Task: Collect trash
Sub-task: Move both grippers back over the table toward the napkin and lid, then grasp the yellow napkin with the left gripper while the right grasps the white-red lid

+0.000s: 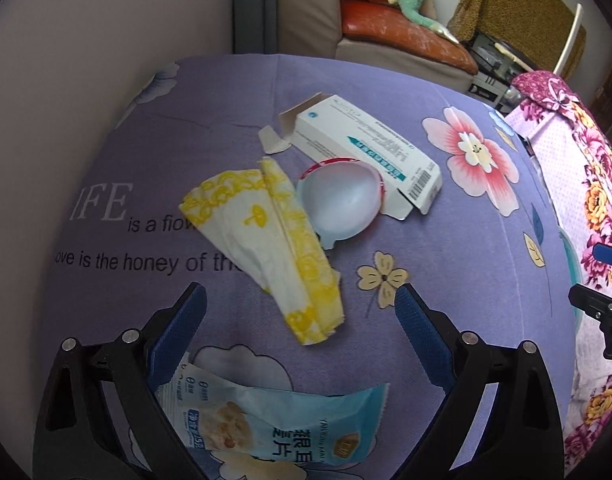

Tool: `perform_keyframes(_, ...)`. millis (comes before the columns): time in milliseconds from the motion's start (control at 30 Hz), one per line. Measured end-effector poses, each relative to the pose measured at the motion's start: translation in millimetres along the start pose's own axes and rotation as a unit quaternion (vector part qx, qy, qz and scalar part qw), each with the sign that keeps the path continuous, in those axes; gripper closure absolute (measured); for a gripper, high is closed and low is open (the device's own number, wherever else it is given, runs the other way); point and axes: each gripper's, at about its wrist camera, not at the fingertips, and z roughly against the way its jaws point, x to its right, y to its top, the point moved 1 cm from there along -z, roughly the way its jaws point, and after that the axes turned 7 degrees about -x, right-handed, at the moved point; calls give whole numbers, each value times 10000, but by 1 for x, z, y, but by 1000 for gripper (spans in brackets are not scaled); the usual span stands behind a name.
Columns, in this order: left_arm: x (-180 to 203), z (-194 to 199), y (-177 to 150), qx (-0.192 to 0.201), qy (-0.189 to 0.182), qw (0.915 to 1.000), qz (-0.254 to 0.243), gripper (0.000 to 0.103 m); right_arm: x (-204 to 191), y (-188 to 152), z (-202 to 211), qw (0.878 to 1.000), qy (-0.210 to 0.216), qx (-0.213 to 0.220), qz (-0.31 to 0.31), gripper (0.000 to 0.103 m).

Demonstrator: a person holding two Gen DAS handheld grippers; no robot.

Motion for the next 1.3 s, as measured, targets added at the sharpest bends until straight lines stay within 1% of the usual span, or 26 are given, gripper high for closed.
perform_keyframes(200, -23, -21, 6, -210, -125, 9991, 335, 8, -14, 12, -9, 9999, 85, -36, 85, 20)
perform_keyframes(300, -27, -28, 10, -195, -155, 9990, 381, 8, -17, 17, -15, 9999, 130, -71, 70, 20)
perform_keyframes(367, -28, -30, 13, -155, -139, 9991, 372, 11, -19, 20, -18, 9998, 138, -87, 58, 20)
perform_keyframes(400, -28, -31, 14, -146, -149, 9991, 359, 18, -19, 22, -20, 9998, 146, -89, 57, 20)
perform_keyframes(433, -27, -33, 15, -152, -170, 9991, 344, 28, -20, 24, -21, 9998, 161, -92, 61, 20)
perform_keyframes(467, -27, -35, 16, -159, -184, 9992, 317, 34, -22, 26, -22, 9998, 176, -92, 70, 20)
perform_keyframes(500, -26, -33, 16, -99, -94, 9996, 267, 44, -24, 28, -23, 9997, 189, -90, 87, 20)
perform_keyframes(533, -26, -33, 16, -86, -70, 9997, 224, 59, -26, 30, -24, 9997, 199, -87, 121, 20)
perform_keyframes(567, -27, -32, 17, -60, -35, 9998, 211, 66, -29, 33, -24, 9996, 209, -81, 172, 20)
perform_keyframes(600, -30, -31, 17, -45, -36, 9997, 217, 79, -33, 35, -25, 9995, 218, -76, 233, 20)
perform_keyframes(633, -33, -31, 17, -38, -49, 9997, 215, 87, -37, 38, -26, 9993, 222, -72, 304, 20)
perform_keyframes(700, -40, -29, 18, -44, -22, 9999, 165, 91, -48, 46, -26, 9984, 229, -52, 512, 20)
perform_keyframes(800, -54, -24, 14, -49, 125, 9999, 55, 93, -68, 60, -24, 9958, 204, 60, 896, 20)
perform_keyframes(900, -68, -22, 9, -128, 232, 9996, -55, 93, -92, 75, -22, 9902, 251, 193, 1358, 20)
perform_keyframes(1000, -82, -21, 5, -213, 172, 9996, 20, 93, -119, 89, -24, 9803, 260, 268, 1939, 20)
perform_keyframes(1100, -93, -18, 4, -190, 120, 9997, 108, 93, -139, 101, -28, 9696, 280, 299, 2414, 20)
perform_keyframes(1167, -97, -17, 4, -189, 124, 9997, 102, 93, -148, 107, -30, 9630, 276, 312, 2664, 20)
perform_keyframes(1233, -100, -19, 6, -235, 42, 9997, 109, 92, -154, 112, -34, 9587, 259, 324, 2813, 20)
perform_keyframes(1300, -102, -21, 8, -290, -19, 9995, 127, 91, -159, 117, -37, 9566, 437, 255, 2869, 20)
